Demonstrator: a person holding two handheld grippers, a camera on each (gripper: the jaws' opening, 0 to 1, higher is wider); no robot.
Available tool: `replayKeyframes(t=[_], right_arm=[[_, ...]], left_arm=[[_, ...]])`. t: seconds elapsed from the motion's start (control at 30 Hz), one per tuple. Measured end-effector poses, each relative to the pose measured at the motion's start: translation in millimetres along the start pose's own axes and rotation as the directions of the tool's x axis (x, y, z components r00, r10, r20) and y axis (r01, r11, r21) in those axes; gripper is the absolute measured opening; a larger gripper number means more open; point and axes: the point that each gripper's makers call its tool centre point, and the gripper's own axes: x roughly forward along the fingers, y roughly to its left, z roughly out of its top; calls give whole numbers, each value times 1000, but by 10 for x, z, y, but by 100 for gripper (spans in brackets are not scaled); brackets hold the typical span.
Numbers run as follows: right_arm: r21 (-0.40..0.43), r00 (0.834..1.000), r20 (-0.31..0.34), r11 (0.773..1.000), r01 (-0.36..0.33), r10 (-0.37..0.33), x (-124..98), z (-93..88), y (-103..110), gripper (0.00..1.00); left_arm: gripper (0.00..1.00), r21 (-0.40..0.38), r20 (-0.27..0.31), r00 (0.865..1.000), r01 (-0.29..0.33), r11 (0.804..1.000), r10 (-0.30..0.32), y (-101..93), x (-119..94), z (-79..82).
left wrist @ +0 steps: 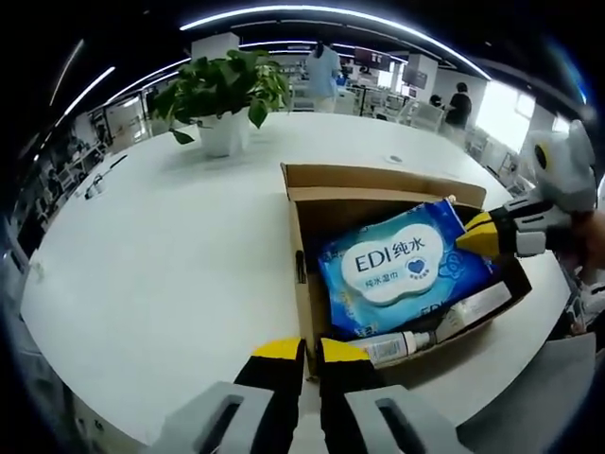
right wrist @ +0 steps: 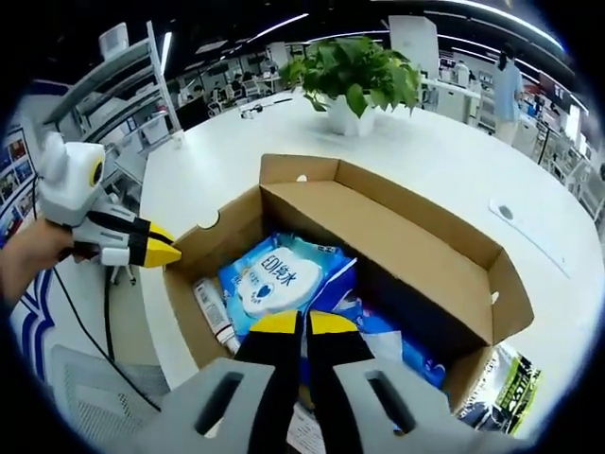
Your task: Operate the shoe box by opening the lid, removing the specified soft item, and placing it in the target area until the item is outside and the box remains undamaged.
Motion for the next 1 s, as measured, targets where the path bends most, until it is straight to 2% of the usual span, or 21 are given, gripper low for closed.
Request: replayKeyframes(t=[0.43, 0.7, 1.0], right_arm=[[49, 999, 27, 999, 25, -26, -251, -51, -139, 0], [68, 999, 32, 997, 31, -34, -346, -121, -202, 0], [67, 999, 12, 997, 38, -39, -335, -244, -268, 0]], left_arm=[[5, 31, -36, 999, -5, 1000, 6, 5, -2, -11], [5, 84, -61, 998, -14, 996, 19, -10, -20, 10], [13, 100, -3, 1000, -8, 995, 8, -84, -144, 237]])
